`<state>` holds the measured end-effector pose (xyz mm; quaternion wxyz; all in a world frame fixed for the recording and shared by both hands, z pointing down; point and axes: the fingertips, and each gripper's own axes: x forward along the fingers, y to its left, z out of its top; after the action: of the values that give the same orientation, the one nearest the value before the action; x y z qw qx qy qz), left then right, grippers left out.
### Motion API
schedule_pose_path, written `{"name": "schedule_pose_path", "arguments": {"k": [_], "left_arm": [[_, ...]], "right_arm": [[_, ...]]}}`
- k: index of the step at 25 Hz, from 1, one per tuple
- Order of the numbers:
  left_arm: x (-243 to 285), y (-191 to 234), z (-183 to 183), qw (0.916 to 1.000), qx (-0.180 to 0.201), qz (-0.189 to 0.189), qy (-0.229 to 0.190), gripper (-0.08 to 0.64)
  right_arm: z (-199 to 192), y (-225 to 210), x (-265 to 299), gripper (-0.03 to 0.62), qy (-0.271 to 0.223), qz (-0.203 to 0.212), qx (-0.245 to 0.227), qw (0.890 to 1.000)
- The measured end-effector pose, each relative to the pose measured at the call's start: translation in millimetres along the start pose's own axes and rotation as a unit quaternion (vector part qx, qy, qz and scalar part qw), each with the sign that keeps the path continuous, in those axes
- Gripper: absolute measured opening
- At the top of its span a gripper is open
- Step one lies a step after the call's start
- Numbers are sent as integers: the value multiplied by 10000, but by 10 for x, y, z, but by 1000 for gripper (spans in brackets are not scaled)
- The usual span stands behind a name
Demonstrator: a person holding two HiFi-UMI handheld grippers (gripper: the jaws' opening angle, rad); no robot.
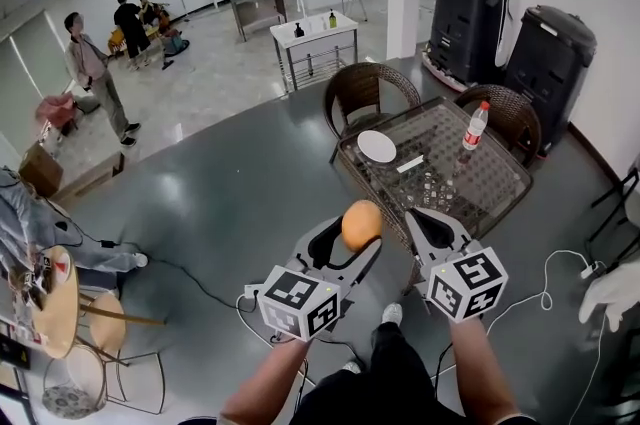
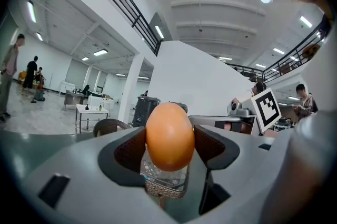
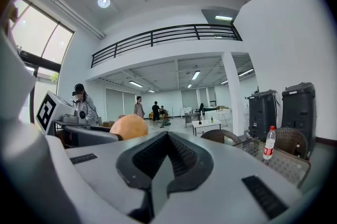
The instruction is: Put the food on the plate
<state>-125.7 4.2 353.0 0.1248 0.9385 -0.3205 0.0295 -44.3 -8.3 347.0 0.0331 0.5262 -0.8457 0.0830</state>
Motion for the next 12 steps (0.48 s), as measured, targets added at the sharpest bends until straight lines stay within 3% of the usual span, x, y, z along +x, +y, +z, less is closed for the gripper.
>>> {"name": "schedule_pose_path", "arguments": {"k": [12], "left_arm": [[1333,605,34,9989,-98,366,269,298]], "right_arm": [[110,-1311,867,5,1,272,62,9996]]}}
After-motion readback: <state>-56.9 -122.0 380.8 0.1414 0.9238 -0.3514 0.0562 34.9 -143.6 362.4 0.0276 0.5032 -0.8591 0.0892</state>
